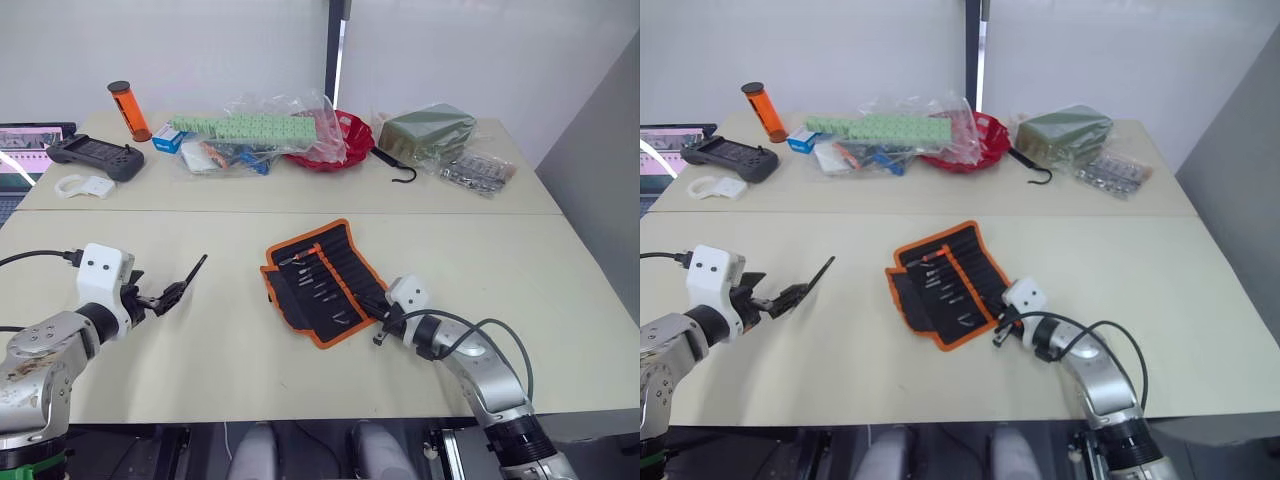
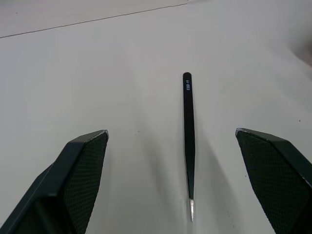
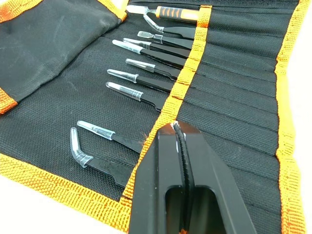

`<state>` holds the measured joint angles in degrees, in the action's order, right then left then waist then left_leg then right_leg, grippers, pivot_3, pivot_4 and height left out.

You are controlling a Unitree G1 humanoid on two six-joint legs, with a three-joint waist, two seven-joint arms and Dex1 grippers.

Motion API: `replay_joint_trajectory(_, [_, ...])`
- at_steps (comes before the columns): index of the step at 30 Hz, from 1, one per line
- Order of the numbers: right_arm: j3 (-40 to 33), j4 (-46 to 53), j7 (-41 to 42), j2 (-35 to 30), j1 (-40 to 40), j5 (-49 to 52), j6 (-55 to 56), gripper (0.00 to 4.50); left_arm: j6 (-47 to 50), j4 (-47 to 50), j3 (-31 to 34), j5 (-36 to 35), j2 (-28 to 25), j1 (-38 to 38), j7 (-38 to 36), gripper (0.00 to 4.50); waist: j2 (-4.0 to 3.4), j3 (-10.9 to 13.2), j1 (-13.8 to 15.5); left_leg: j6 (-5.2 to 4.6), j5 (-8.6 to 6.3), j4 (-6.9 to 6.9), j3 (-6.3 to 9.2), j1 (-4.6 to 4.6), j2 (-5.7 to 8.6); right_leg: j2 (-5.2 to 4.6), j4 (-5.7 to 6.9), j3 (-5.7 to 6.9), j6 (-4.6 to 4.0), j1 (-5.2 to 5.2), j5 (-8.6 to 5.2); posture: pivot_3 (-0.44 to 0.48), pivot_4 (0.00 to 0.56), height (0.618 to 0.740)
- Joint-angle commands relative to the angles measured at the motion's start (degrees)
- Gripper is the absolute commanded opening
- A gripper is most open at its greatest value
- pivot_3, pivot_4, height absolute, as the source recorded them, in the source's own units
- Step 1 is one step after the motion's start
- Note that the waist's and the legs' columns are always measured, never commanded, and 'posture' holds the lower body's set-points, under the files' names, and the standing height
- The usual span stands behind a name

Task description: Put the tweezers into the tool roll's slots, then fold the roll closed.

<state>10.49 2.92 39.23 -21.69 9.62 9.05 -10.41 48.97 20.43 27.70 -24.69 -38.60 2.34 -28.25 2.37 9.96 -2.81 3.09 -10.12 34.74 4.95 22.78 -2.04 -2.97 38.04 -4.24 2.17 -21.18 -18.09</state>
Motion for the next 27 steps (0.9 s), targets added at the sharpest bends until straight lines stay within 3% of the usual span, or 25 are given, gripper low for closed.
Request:
replay_joint_trajectory(1, [3.88,-2.73,1.71,0.36,-0.99,-1.95,-0.96,0.0,1.02,1.34,5.0,-2.49,0.04,2.0,1.8,4.45,0.01,0.0,-0.07,0.0,0.0,0.0,0.0,-0.01,0.0,0.01,0.0,0.0,0.0,0.0,0.0,0.0,0.15,0.74])
replay_joint_trajectory(11, [4.87,-5.27,2.94,2.28,0.81,-2.68,0.02,0.0,1.33,3.85,8.48,-3.87,-0.85,-5.0,0.65,4.45,0.03,-0.01,-1.08,0.01,-0.01,-0.06,0.0,-0.05,-0.05,0.04,0.01,-0.01,-0.03,0.01,0.01,0.0,0.15,0.74])
replay_joint_trajectory(17, [4.75,-6.03,3.23,2.95,1.3,-3.04,0.37,0.0,-6.14,2.63,2.55,-1.79,-0.49,-9.74,-3.42,4.45,0.02,-0.01,-1.12,0.02,-0.01,-0.11,-0.04,-0.12,-0.16,0.14,0.01,-0.06,-0.13,0.01,0.01,0.0,0.15,0.74])
replay_joint_trajectory(27, [3.74,-4.39,2.51,2.47,-0.09,-3.14,-0.09,0.0,-12.15,-5.36,-7.12,2.89,-0.39,-4.14,-3.45,4.45,0.01,-0.01,-1.06,0.06,-0.04,-0.13,-0.07,-0.11,-0.44,0.48,0.0,-0.12,-0.25,-0.03,0.02,0.0,0.15,0.74])
